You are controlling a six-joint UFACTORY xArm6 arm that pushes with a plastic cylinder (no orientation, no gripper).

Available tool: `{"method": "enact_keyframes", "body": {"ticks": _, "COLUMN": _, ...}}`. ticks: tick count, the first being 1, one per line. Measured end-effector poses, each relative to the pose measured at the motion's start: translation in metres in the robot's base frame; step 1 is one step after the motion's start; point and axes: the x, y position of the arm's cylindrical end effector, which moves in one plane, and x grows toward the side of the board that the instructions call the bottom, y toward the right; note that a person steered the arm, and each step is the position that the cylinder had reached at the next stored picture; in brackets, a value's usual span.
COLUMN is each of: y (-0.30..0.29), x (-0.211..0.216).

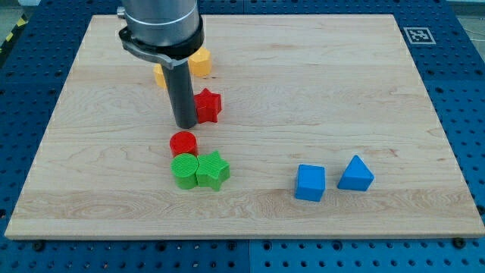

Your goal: Move the red star into the green star

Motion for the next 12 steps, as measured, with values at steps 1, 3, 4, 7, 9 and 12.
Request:
{"method": "enact_keyframes", "body": {"ticks": 1, "y": -0.043, "x": 0.0}}
{"method": "enact_keyframes", "body": {"ticks": 3, "y": -0.046, "x": -0.041}}
{"method": "enact_keyframes", "body": {"ticks": 4, "y": -0.019, "x": -0.041}}
{"method": "enact_keyframes", "body": {"ticks": 7, "y": 0.025, "x": -0.04}}
{"method": "enact_keyframes", "body": {"ticks": 9, "y": 0.028, "x": -0.02}}
{"method": "enact_keyframes", "body": {"ticks": 12, "y": 0.048, "x": -0.001}}
